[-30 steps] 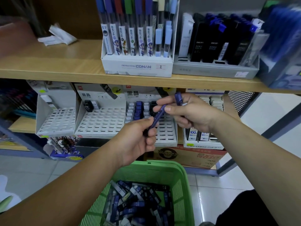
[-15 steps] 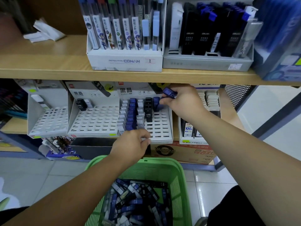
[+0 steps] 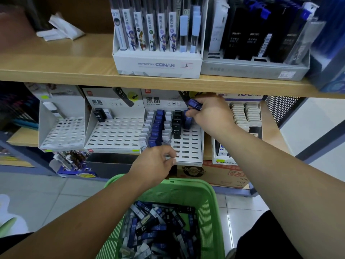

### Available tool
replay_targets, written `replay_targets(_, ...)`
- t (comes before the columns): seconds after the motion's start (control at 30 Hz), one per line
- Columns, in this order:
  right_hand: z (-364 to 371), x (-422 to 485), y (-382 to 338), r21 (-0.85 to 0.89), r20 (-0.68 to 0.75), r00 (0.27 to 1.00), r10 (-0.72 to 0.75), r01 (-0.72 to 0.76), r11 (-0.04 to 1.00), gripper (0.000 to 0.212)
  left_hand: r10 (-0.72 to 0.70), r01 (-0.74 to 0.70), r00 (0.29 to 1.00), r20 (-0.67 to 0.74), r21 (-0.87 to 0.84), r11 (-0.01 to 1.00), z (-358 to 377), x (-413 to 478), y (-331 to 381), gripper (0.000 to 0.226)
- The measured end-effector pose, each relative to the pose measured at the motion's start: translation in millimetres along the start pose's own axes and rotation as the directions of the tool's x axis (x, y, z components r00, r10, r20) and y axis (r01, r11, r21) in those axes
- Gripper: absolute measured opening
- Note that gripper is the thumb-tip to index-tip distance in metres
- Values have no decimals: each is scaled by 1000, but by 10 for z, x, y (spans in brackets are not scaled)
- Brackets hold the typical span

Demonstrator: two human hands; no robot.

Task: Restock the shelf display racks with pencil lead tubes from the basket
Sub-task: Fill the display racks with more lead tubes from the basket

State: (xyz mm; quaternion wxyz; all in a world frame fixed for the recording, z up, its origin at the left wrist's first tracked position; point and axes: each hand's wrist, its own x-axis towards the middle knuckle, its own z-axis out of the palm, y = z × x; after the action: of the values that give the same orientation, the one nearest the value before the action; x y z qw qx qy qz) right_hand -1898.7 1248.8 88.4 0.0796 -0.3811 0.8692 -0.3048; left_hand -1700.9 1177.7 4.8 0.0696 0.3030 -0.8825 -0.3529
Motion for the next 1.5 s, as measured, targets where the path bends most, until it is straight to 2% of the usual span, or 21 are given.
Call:
replay_targets(0.33,0,26,-93,-81,92,995,31,-23,996,17,-12,13,998,63,-29,999,-54,-10,-22,18)
replay_targets(0.5,-30,18,-114,-189,71,997,14,-1,982,14,-29,33,997,66,-59,998,-41,-13,-22,19)
replay_targets(0.57,-11,14,-126,-206,98,995,9,11,979,7,-33,38,997,70,-63,997,-45,-17,-20,20)
replay_targets(0.67,41,6,-139,-216,182,983,-5,44,975,17,-41,47,996,82,-73,996,-55,-29,-7,22)
replay_targets(0.77,50,12,-114,-155,190,982,-5,35,987,21,-61,70,993,97,-83,994,-82,-41,13,23)
replay_targets(0.83,16,-40,-112,99,189,982,3,-23,995,18,-65,74,993,96,-94,993,-100,-69,52,23)
replay_targets(0.87,-20,-83,-111,287,202,979,36,-94,953,20,-63,73,994,87,-120,990,-104,-82,79,20)
replay_targets(0.93,-112,-178,-112,580,344,930,130,-319,750,26,-49,61,997,55,-235,970,-130,-125,191,10)
replay_targets(1.0,-180,-273,-135,708,525,845,102,-500,499,26,-37,42,999,19,-361,932,-181,-170,371,16)
replay_targets(1.07,-174,-354,-169,759,592,805,42,-574,308,27,-54,46,999,-3,-489,871,-224,-213,550,25)
replay_targets(1.17,-94,-489,-261,795,586,810,27,-581,172,28,-102,53,994,-41,-636,770,-211,-275,715,33)
replay_targets(1.3,-67,-608,-369,820,565,824,39,-566,85,31,-152,25,980,-126,-685,728,-197,-302,712,36)
replay_targets(1.33,-57,-621,-373,823,556,830,47,-558,106,33,-156,27,980,-123,-697,716,-227,-301,710,34)
replay_targets(1.37,-46,-630,-367,826,529,846,69,-532,184,36,-155,35,982,-108,-703,710,-264,-298,706,34)
replay_targets(1.43,-24,-621,-321,782,430,893,132,-442,441,39,-146,69,988,-60,-670,739,-336,-305,682,36)
replay_targets(1.5,-35,-598,-274,712,363,919,154,-380,590,39,-130,95,992,-9,-625,775,-380,-322,626,30)
